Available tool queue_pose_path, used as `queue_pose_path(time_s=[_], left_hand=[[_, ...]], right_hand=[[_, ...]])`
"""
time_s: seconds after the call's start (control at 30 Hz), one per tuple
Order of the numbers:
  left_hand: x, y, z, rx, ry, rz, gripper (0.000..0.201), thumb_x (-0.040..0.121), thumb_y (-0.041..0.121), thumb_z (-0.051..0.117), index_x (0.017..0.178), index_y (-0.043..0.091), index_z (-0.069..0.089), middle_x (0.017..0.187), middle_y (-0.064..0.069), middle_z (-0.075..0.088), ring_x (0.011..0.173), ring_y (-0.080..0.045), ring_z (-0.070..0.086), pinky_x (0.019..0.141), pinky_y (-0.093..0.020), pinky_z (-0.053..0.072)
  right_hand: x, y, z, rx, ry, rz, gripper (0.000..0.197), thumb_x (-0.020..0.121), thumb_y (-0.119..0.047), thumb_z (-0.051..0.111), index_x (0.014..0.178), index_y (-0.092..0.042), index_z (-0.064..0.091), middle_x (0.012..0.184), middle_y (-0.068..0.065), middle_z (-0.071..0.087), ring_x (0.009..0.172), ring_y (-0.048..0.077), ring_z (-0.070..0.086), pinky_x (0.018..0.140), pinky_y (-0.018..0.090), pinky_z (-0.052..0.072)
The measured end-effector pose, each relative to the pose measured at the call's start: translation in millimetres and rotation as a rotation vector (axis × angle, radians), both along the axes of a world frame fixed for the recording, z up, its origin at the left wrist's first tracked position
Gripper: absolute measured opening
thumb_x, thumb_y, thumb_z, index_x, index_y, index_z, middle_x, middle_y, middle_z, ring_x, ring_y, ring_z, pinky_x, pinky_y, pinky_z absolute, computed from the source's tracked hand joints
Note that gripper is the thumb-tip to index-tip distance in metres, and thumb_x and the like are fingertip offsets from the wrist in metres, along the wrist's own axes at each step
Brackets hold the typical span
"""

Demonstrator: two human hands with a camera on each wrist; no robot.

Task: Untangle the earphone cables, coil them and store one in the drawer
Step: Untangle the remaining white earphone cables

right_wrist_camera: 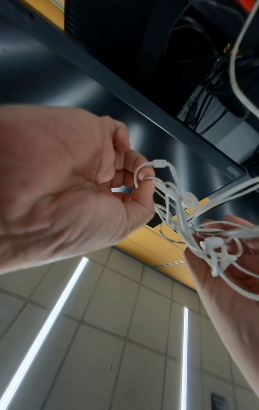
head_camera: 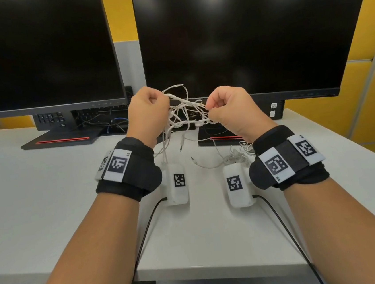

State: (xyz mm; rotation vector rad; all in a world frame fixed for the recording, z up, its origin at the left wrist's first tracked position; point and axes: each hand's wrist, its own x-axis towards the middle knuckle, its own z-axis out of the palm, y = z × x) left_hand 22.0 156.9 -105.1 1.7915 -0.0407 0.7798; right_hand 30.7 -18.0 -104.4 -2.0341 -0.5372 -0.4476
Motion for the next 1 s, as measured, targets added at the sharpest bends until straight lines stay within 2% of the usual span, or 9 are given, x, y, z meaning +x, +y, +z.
queue_pose_path(time_s=[0.1, 0.23, 0.3, 0.37, 0.47, 0.63, 0.77, 0.87, 1.0], left_hand=[[-4, -5, -1, -0.042, 0.011, -0.171, 0.012, 0.097, 0.010, 0.047, 0.091, 0.018, 0.053, 0.090, -0.016, 0.062, 0.078, -0.022, 0.066, 0.074, -0.036, 0.060], [-7, -7, -3, 0.155, 0.048, -0.251, 0.003, 0.095, 0.018, 0.058, 0.093, 0.019, 0.061, 0.088, -0.009, 0.070, 0.077, -0.016, 0.065, 0.077, -0.032, 0.057], [-8, -7, -3, 0.156, 0.027, -0.272, 0.004, 0.093, 0.020, 0.062, 0.094, 0.017, 0.065, 0.083, -0.002, 0.070, 0.073, -0.007, 0.063, 0.072, -0.025, 0.054], [-10, -7, -1, 0.091, 0.008, -0.311, 0.006, 0.093, 0.019, 0.062, 0.098, 0.017, 0.065, 0.082, 0.001, 0.069, 0.073, -0.003, 0.063, 0.070, -0.020, 0.052], [-14, -5, 1, 0.002, 0.060, -0.462, 0.015, 0.091, 0.014, 0.063, 0.105, 0.019, 0.061, 0.083, 0.001, 0.068, 0.077, -0.007, 0.065, 0.076, -0.025, 0.053], [-19, -8, 2, 0.044, 0.239, -0.630, 0.019, 0.092, 0.004, 0.058, 0.106, 0.017, 0.054, 0.080, -0.001, 0.061, 0.067, -0.011, 0.056, 0.062, -0.024, 0.048], [-21, -6, 3, 0.056, 0.226, -0.828, 0.039, 0.083, -0.006, 0.058, 0.113, 0.017, 0.049, 0.080, -0.005, 0.059, 0.073, -0.013, 0.059, 0.070, -0.022, 0.051], [-21, -7, 2, 0.065, 0.066, -0.785, 0.034, 0.087, -0.007, 0.060, 0.112, 0.015, 0.053, 0.081, -0.004, 0.065, 0.080, -0.015, 0.065, 0.079, -0.027, 0.053], [-19, -7, 2, -0.059, -0.038, -0.620, 0.017, 0.088, -0.001, 0.063, 0.099, 0.012, 0.060, 0.084, -0.006, 0.071, 0.075, -0.017, 0.069, 0.065, -0.024, 0.054]], right_hand=[[-2, 1, 0, -0.019, 0.029, 0.008, 0.018, 0.090, -0.002, 0.055, 0.082, -0.015, 0.065, 0.080, -0.003, 0.060, 0.073, 0.005, 0.053, 0.065, 0.018, 0.043], [-4, 4, 2, 0.104, 0.084, 0.103, 0.004, 0.092, -0.014, 0.057, 0.096, -0.015, 0.059, 0.093, -0.002, 0.060, 0.088, 0.009, 0.056, 0.073, 0.023, 0.044], [-2, 4, 1, 0.082, 0.074, 0.131, 0.017, 0.091, -0.024, 0.065, 0.105, -0.017, 0.057, 0.100, 0.002, 0.067, 0.094, 0.013, 0.063, 0.078, 0.026, 0.049], [-1, 4, -1, 0.053, 0.071, 0.117, 0.021, 0.090, -0.023, 0.068, 0.106, -0.018, 0.056, 0.092, 0.005, 0.072, 0.085, 0.012, 0.069, 0.075, 0.026, 0.053], [1, 3, -1, 0.136, 0.057, 0.088, 0.011, 0.092, -0.015, 0.065, 0.095, -0.018, 0.055, 0.083, 0.005, 0.072, 0.081, 0.015, 0.071, 0.078, 0.029, 0.056], [5, 0, -1, 0.260, 0.009, 0.029, 0.011, 0.093, -0.009, 0.062, 0.090, -0.017, 0.055, 0.083, 0.006, 0.071, 0.071, 0.008, 0.069, 0.065, 0.017, 0.053], [8, -4, -1, 0.363, 0.024, -0.059, 0.008, 0.094, -0.009, 0.055, 0.094, -0.016, 0.052, 0.086, 0.008, 0.068, 0.068, 0.008, 0.065, 0.061, 0.020, 0.053], [11, -7, 0, 0.240, 0.054, -0.062, 0.007, 0.091, -0.011, 0.063, 0.092, -0.017, 0.059, 0.090, 0.005, 0.068, 0.078, 0.009, 0.066, 0.064, 0.026, 0.053], [8, -3, 1, 0.150, 0.092, 0.056, 0.012, 0.091, -0.010, 0.063, 0.098, -0.019, 0.065, 0.097, -0.001, 0.068, 0.092, 0.011, 0.063, 0.077, 0.025, 0.048]])
